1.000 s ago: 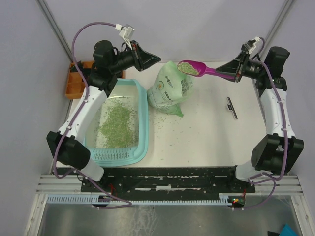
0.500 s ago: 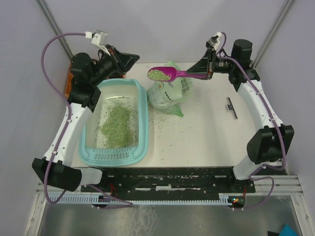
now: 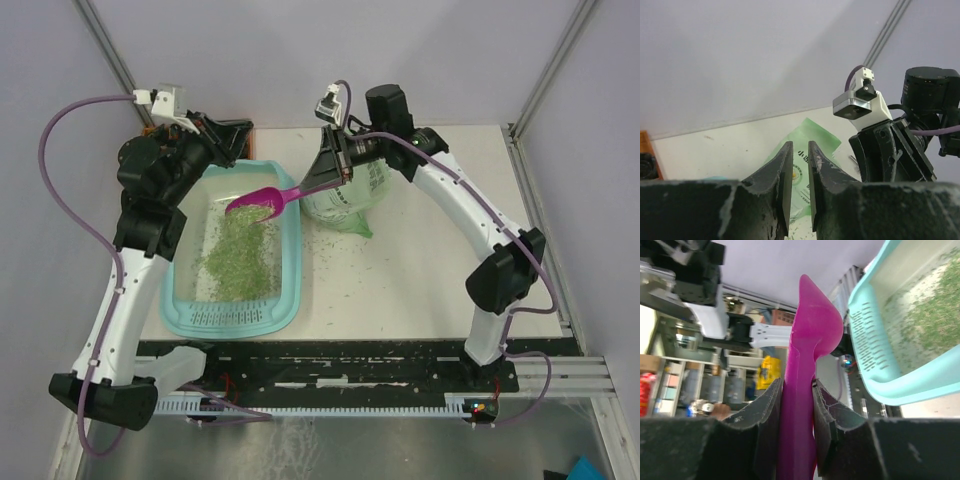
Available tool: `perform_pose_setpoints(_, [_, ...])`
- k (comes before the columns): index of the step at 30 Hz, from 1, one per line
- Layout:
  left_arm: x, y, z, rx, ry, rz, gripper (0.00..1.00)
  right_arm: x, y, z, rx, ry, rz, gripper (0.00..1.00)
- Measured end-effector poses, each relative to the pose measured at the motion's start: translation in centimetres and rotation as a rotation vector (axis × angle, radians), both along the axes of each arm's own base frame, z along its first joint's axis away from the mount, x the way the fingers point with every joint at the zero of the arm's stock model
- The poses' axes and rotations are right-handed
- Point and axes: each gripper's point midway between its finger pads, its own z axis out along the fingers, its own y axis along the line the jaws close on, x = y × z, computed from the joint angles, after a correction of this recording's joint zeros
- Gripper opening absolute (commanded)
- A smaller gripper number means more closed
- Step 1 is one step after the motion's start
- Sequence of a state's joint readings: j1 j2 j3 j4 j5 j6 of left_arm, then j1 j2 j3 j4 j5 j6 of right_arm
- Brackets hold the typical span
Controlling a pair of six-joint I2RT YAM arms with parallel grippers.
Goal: Fill the litter box with clean litter
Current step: Pour the cat litter into the litter box.
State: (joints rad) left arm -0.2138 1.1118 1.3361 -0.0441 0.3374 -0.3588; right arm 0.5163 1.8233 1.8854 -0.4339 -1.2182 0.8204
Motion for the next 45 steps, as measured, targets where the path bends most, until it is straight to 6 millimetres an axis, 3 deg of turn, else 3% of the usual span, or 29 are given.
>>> perform_pose_setpoints(5, [-1.4, 1.7, 0.6, 0.018, -0.023, 0.081, 0.26, -0.8, 2.0, -2.2, -0.122, -0.162, 0.013, 0.02])
perform_pose_setpoints(11, [-2.6, 3.1, 1.0, 0.030, -0.038, 0.144, 0.27, -1.5, 2.2, -5.7, -0.291, -0.301, 0.033, 0.02])
perform_pose_setpoints(18, [-3.0, 3.9, 0.4, 0.046, -0.020, 0.186, 0.27, 1.5, 2.4, -7.4, -0.389, -0.422, -0.005, 0.02])
perform_pose_setpoints(26, [-3.5, 4.3, -0.6, 0.052, 0.002, 0.197, 0.27, 5.5, 2.9, -7.0, -0.434, -0.594, -0.087, 0.02])
perform_pose_setpoints(35, [-3.4, 4.6, -1.2, 0.053, 0.013, 0.214, 0.27, 8.2, 2.1, -5.5, -0.495, -0.860, -0.157, 0.02])
perform_pose_setpoints(40, [-3.0, 4.4, -1.7, 0.058, 0.026, 0.211, 0.34, 6.5, 2.1, -5.2, -0.543, -1.039, -0.121, 0.01])
perform_pose_setpoints(45, [-1.8, 3.9, -2.5, 0.065, 0.044, 0.194, 0.41, 5.9, 2.1, -2.8, -0.541, -1.162, -0.153, 0.02])
